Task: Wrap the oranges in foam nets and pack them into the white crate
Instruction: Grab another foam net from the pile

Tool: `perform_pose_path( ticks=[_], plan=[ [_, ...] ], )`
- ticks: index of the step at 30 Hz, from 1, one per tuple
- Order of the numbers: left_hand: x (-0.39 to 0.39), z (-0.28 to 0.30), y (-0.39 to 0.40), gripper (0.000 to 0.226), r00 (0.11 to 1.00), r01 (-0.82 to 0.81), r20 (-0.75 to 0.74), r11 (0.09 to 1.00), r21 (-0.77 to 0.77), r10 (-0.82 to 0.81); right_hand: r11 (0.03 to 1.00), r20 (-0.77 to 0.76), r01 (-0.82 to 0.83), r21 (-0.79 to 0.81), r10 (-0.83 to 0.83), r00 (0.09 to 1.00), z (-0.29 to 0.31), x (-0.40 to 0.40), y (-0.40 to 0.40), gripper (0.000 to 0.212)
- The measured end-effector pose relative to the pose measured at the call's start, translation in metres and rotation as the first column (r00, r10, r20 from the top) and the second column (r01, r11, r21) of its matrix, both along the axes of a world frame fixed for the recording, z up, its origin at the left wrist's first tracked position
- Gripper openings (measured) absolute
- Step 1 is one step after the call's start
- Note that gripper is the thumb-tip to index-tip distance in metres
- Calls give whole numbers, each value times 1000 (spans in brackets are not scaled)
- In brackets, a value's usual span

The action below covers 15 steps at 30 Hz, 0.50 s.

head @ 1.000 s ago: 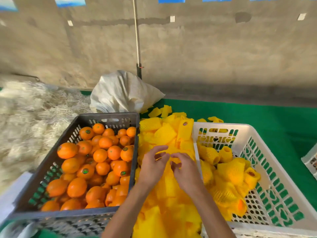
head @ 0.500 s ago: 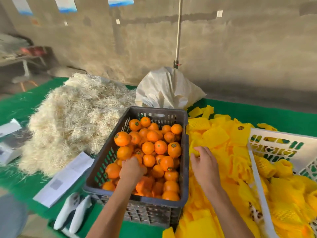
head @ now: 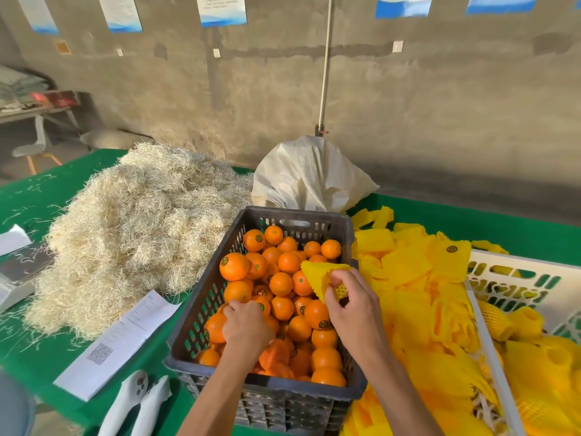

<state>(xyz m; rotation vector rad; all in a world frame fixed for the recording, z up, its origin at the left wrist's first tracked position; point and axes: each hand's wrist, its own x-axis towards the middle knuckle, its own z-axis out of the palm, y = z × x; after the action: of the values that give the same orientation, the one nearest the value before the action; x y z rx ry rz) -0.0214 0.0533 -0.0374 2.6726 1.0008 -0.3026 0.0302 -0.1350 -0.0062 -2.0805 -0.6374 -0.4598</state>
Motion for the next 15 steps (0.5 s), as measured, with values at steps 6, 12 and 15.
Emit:
perform_pose_path(
  ticks=[6, 12, 15],
  plan=[
    [-15, 31, -4, 47, 847, 49, 453, 809, -586, 277, 997, -197, -1, -81, -15, 980, -5, 0, -1, 59],
    [-27, 56, -32, 68, 806, 278, 273, 72, -958, 525, 979, -264, -46, -200, -8, 965, -8, 0, -6, 90],
    [-30, 60, -48, 77, 836, 302, 258, -15, -953, 484, 970, -212, -53, -239, 1, 977, -7, -1, -7, 83]
  ],
)
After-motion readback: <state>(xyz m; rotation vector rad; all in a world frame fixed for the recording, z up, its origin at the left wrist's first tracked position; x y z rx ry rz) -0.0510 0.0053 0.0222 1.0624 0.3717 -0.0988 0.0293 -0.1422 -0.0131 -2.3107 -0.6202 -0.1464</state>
